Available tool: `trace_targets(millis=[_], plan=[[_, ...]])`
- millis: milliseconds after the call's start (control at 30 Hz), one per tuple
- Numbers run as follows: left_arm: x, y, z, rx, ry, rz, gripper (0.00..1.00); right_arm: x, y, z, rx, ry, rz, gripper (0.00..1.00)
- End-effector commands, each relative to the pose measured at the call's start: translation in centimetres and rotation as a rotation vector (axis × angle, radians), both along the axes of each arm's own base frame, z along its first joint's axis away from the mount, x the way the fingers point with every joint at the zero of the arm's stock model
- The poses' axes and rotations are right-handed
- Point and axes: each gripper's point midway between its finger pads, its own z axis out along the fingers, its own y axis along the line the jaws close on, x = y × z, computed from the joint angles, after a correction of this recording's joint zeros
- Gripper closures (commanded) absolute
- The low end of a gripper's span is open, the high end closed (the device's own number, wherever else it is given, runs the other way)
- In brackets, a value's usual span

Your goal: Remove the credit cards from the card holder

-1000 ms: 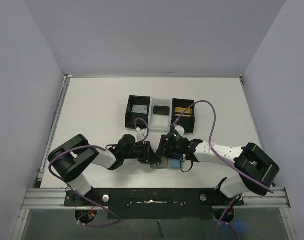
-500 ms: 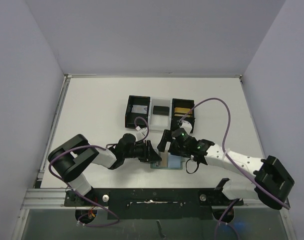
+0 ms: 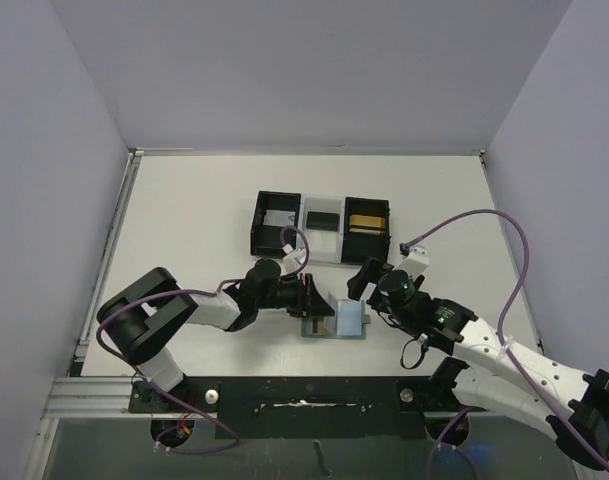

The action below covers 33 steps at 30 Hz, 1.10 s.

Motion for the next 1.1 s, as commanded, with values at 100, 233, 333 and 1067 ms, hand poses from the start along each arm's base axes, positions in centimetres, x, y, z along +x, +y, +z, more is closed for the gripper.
trace_targets(millis=[100,233,333,1067], plan=[[0.0,-2.8,2.4,-0.044,-0.050,-0.077,0.62,-0.4,-1.8,0.6,0.076,-0.066,-0.069,0.03],[-0.8,-4.0,2.8,-0.067,-0.043,-0.110,0.62,-0.8,-2.2,0.4,0.134,-0.052,-0.106,0.02],[-0.8,-4.2,3.1,-0.067,-0.055,-0.110,0.62,-1.1,-2.3,0.3,0.163,-0.045,-0.112,0.02],[0.9,-1.7,0.4,0.086,-0.024,0.028,0.61,-0.6,2.9,-2.7,0.207,0.076,0.116,0.56]])
